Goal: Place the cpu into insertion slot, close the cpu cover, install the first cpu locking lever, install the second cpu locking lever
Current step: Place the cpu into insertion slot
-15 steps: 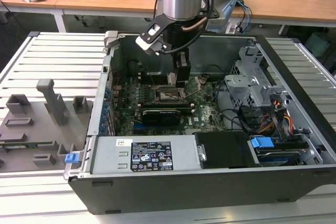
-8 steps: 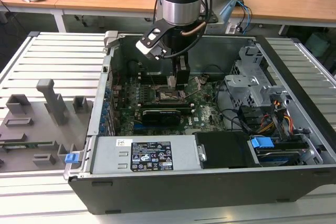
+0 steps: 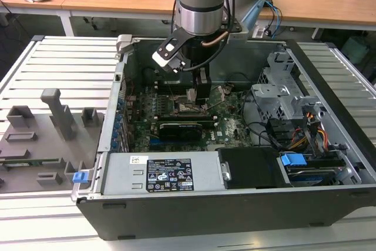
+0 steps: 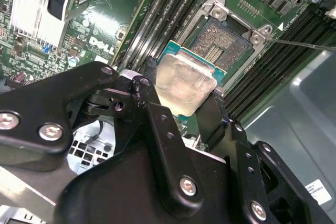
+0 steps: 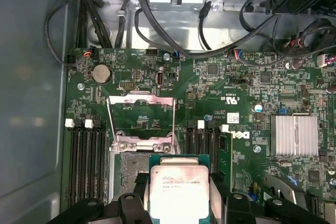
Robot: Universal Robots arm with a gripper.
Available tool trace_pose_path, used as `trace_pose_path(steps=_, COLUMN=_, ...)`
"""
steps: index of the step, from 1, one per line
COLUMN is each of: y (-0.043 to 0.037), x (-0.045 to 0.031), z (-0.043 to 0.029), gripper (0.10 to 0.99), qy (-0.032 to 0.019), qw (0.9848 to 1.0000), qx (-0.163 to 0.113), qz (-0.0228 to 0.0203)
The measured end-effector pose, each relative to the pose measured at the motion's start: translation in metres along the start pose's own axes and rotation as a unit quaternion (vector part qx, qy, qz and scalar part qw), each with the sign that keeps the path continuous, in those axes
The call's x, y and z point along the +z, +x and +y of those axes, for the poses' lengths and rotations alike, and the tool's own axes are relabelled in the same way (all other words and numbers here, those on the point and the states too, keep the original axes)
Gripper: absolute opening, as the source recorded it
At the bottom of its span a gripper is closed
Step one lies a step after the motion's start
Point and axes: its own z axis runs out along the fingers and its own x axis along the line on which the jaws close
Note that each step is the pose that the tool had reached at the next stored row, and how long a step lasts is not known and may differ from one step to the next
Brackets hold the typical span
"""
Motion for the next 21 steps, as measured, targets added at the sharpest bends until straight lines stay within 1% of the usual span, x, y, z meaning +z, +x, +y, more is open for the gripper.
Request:
trace_pose_path(steps=16, y=0.0, x=0.0119, z=-0.001, gripper=0.541, qy=0.0, qw=1.0, qx=0.001, qz=0.0002)
trace_pose_path(steps=18, y=0.0011, x=0.0128, z=-0.0012, gripper=0.541, qy=0.0, qw=1.0, qx=0.001, qz=0.0001)
trace_pose_path(steps=21, y=0.0056, x=0.0145, z=-0.0012, gripper=0.541, qy=0.0, qw=1.0, qx=0.001, qz=0.0002)
